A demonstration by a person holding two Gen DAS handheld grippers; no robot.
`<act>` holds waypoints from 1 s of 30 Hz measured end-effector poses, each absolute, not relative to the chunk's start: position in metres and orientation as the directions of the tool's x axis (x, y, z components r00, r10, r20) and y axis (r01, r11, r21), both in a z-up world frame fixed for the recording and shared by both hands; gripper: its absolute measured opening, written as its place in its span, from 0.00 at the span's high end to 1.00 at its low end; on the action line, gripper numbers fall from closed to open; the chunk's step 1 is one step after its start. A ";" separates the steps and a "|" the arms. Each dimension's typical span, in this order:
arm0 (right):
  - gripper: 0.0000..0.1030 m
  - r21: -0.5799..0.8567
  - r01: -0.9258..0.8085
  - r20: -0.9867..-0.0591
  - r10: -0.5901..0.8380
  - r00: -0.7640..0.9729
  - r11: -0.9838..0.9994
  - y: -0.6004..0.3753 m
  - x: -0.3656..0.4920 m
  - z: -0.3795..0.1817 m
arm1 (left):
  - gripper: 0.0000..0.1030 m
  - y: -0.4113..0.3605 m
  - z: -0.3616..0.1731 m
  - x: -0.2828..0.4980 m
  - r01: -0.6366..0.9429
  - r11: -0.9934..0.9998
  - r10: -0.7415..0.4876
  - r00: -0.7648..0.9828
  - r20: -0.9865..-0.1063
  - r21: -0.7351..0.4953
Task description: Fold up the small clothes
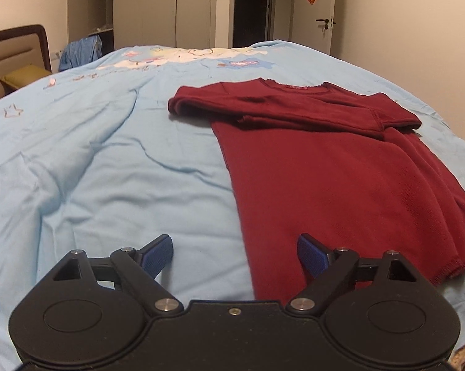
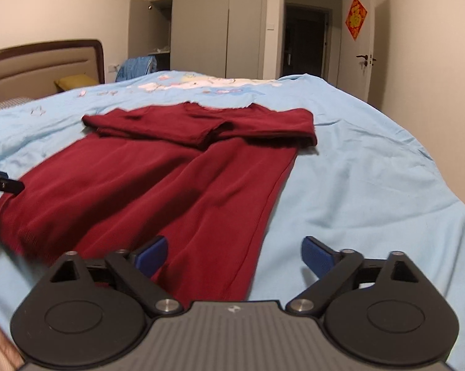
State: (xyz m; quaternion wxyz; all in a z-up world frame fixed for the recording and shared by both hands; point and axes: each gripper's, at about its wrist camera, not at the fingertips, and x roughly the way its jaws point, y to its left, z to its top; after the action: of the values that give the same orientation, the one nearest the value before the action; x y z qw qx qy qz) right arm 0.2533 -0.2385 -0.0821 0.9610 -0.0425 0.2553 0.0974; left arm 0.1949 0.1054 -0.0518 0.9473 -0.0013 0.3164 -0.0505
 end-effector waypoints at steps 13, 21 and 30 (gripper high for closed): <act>0.86 -0.037 -0.212 -0.515 0.163 0.841 0.977 -0.231 0.232 -0.084 | 0.94 0.083 -0.048 0.184 0.129 0.987 -0.161 0.757 -0.633 -0.096; 0.91 -0.050 -0.178 -0.443 0.138 0.886 0.983 -0.255 0.214 -0.050 | 0.97 0.083 -0.005 0.156 0.089 0.995 -0.101 0.833 -0.545 -0.047; 0.92 -0.083 -0.185 -0.446 0.130 0.886 0.979 -0.277 0.175 -0.032 | 0.97 0.085 0.008 0.110 0.103 0.992 -0.128 0.830 -0.543 -0.076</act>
State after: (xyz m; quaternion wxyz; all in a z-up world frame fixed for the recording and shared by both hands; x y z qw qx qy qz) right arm 0.1747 -0.2771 -0.0317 0.9691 -0.0615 0.2248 0.0812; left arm 0.1095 0.0851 0.0082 0.9563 -0.0218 0.2851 -0.0602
